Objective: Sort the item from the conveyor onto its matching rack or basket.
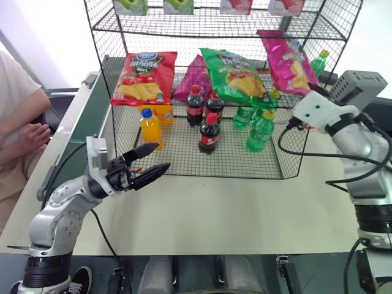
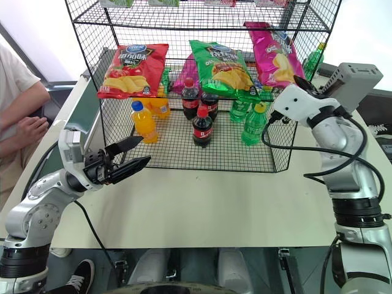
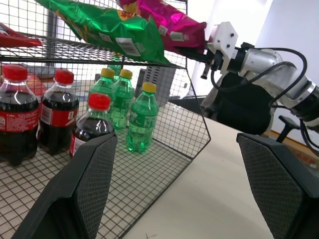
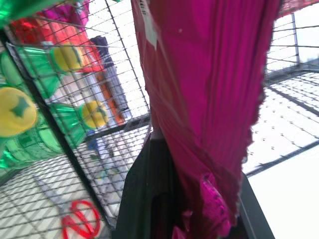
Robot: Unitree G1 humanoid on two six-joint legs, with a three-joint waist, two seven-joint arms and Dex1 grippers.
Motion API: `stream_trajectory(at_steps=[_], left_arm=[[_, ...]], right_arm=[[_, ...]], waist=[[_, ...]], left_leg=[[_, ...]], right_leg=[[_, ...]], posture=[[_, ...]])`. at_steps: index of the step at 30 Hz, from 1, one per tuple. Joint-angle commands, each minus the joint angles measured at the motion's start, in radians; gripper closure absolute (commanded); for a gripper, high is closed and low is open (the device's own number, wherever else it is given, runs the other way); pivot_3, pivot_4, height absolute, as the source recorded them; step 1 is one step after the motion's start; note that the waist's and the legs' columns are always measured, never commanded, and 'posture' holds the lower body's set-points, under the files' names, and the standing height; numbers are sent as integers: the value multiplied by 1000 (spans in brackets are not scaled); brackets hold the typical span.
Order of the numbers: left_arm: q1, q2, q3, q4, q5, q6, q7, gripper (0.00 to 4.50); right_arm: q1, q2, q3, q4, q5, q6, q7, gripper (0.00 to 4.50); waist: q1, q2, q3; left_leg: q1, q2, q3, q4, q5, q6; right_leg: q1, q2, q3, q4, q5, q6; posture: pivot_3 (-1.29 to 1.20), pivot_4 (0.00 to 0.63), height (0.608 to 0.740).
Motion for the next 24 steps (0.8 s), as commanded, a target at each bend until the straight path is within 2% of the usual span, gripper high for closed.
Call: stream_trajectory(at_steps=[1,13,15,17,22,23,24], left_arm=[[-9,-6,3,-40,-3,-26,3,429],[20,-5,15,-63,-17,-20,20,429],[21,-5,16,-64,-17,-21,22,429],[23,-5,16,-62,-17,-22,20,429],[27,-2,17,-57,-16,-24,13,429],[28,-1,18,-56,-17,-23,14,429],[29,-1,18,-54,-16,-23,13,429]], right_arm=[[-52,7,18,14,-36,30,-40,4454],[-94,-4,51,96,-35,25,-72,4454],[-88,7,31,86,25,37,-27,3378],[-81,-3,34,71,28,28,-20,2670],[-39,-18,13,-3,77,25,35,287],[-29,-19,-1,-29,105,25,58,39],[-17,-22,-13,-56,132,20,80,39]], waist=[[-1,0,0],[-2,0,0],[-2,0,0],[-2,0,0],[-2,0,0],[-2,0,0],[-3,0,0]], left_leg=[[0,0,0,0,0,0],[0,0,0,0,0,0],[0,0,0,0,0,0],[0,0,0,0,0,0],[0,0,0,0,0,0],[0,0,0,0,0,0],[0,0,0,0,0,0]], right_leg=[[0,0,0,0,0,0],[0,0,0,0,0,0],[0,0,0,0,0,0],[0,0,0,0,0,1],[0,0,0,0,0,1],[0,0,0,0,0,1],[0,0,0,0,0,1]], posture=[[0,150,740],[0,150,740],[0,150,740],[0,150,740],[0,150,740],[0,150,740],[0,150,740]])
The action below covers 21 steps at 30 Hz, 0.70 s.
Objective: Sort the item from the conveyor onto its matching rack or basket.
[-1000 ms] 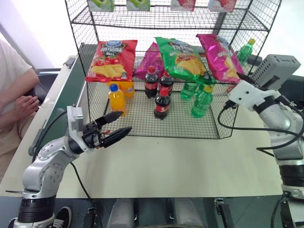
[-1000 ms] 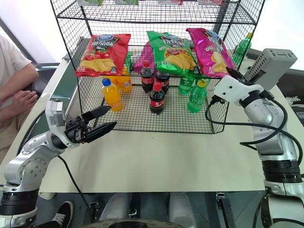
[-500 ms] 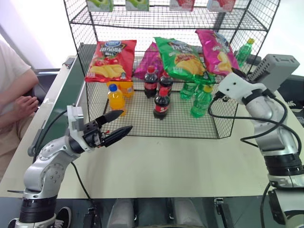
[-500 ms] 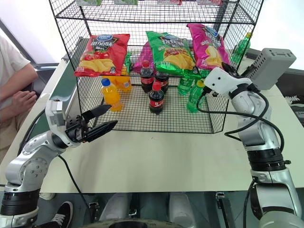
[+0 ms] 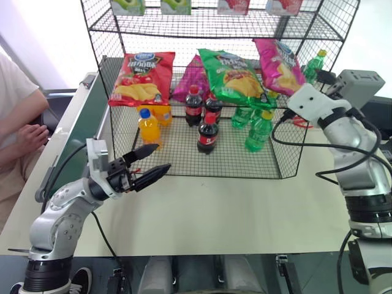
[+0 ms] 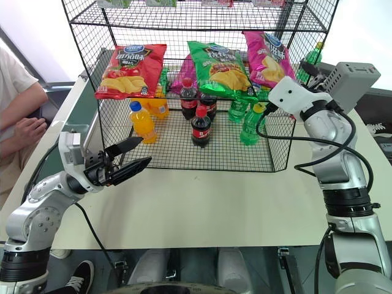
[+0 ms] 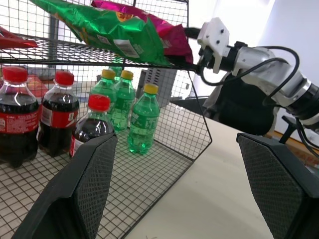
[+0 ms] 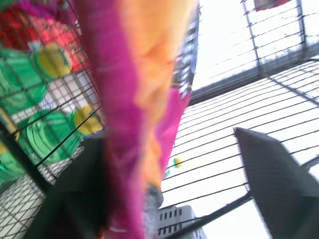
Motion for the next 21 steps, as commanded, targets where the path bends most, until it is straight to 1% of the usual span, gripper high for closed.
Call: stream_trajectory(at_steps=[1,3,5,7,9,11,13,14,16,18,19,21], left_arm=[[3,6,19,-27,-18,-13,-8,429],[2,6,20,-24,-19,-13,-9,429],[-2,6,17,-19,-15,-16,-12,429],[-7,4,14,-12,-12,-18,-15,429],[-15,3,11,-4,-8,-20,-17,429],[-21,5,13,1,-8,-17,-16,429],[-23,13,23,4,-12,-11,-15,429],[-22,20,32,7,-18,-4,-15,429],[-23,35,53,16,-20,2,-9,429],[-27,58,68,26,-16,9,-2,429],[-32,79,79,32,-3,10,2,429],[-39,110,101,43,9,9,9,429]], right_arm=[[41,-13,-25,-81,85,-10,81,39],[78,-15,-52,-154,184,9,167,39],[111,-21,-80,-206,233,-5,200,39],[138,-30,-88,-226,236,-34,200,39],[163,3,-117,-269,328,-5,227,39],[177,60,-178,-333,525,121,273,39],[150,111,-286,-401,816,246,307,39],[132,117,-338,-413,929,310,310,39],[125,100,-417,-419,1092,407,317,39],[154,71,-465,-420,1179,463,328,39],[210,51,-494,-425,1241,504,362,39],[337,1,-498,-446,1235,497,459,39]], waist=[[-1,0,0],[-1,0,0],[0,0,0],[1,0,0],[2,0,0],[3,0,0],[3,0,0],[2,0,1],[3,0,1],[6,-1,1],[8,-1,1],[11,-2,1]], left_leg=[[0,0,0,0,0,0],[0,0,0,0,0,0],[0,1,0,0,0,0],[0,1,0,0,0,0],[0,1,0,0,0,0],[0,1,0,0,0,0],[0,1,0,0,0,0],[0,1,0,0,0,0],[0,2,0,0,0,0],[0,2,-1,0,0,0],[0,2,-1,0,0,1],[-1,2,-3,-1,-1,1]], right_leg=[[0,0,0,0,0,0],[0,0,0,0,0,0],[0,0,0,0,0,0],[0,0,0,0,0,0],[0,0,0,0,0,0],[0,0,0,0,0,0],[0,0,0,0,0,0],[0,0,0,0,0,1],[0,0,0,0,1,1],[0,-1,0,0,1,1],[1,-1,0,-1,1,1],[1,-1,-1,-2,0,0]], posture=[[0,150,740],[0,150,740],[0,150,740],[0,150,740],[0,150,740],[0,150,740],[0,150,740],[0,150,740],[0,150,740],[0,150,740],[0,150,740],[0,150,740]])
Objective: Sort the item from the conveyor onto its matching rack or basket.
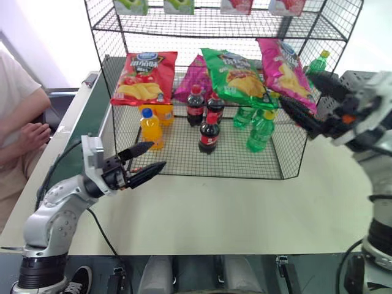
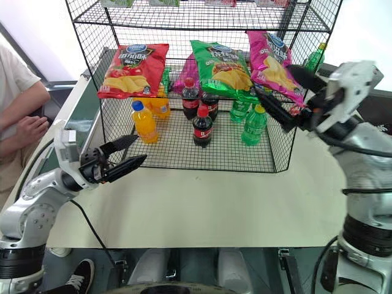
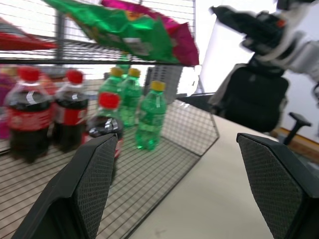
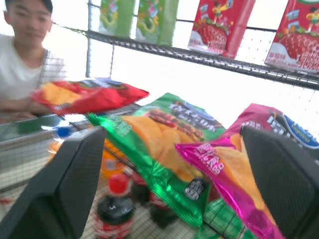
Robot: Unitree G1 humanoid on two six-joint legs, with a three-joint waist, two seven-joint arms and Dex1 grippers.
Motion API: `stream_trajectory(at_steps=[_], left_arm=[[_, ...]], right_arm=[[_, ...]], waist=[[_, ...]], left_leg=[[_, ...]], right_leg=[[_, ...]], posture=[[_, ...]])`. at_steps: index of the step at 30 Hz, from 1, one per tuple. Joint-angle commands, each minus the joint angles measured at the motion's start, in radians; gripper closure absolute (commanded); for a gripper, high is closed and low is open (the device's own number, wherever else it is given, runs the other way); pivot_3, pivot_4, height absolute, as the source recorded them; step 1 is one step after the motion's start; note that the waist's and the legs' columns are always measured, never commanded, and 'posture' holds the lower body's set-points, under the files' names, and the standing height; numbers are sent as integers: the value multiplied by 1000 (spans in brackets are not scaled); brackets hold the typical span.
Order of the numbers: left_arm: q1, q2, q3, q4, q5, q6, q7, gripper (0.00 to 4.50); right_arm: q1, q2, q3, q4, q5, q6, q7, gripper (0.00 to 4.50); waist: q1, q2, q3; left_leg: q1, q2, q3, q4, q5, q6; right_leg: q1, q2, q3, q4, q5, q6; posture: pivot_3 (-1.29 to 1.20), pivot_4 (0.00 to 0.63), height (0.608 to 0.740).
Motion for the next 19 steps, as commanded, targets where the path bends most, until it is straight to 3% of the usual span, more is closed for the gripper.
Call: stream_trajectory(at_steps=[1,8,13,19], left_arm=[[-11,56,61,1,20,2,20,429],[93,157,162,40,17,36,-8,429],[162,233,237,112,60,21,-50,429],[163,256,233,141,132,-8,-43,429]], right_arm=[[191,-68,-33,-44,41,5,157,39],[348,-114,-50,57,-39,-129,279,39],[326,-137,-33,145,-79,-187,306,39],[302,-136,7,175,-110,-225,315,39]], waist=[[3,0,0],[-14,2,1],[-5,2,2],[-3,2,2]], left_leg=[[0,0,0,0,0,1],[1,0,5,-1,-1,2],[1,0,4,-1,-1,2],[0,0,4,-1,-2,2]], right_leg=[[0,0,0,-1,0,0],[0,0,2,-3,0,0],[0,1,2,-3,-1,-2],[-1,0,2,-4,-1,-2]], posture=[[0,150,740],[0,150,740],[0,150,740],[0,150,740]])
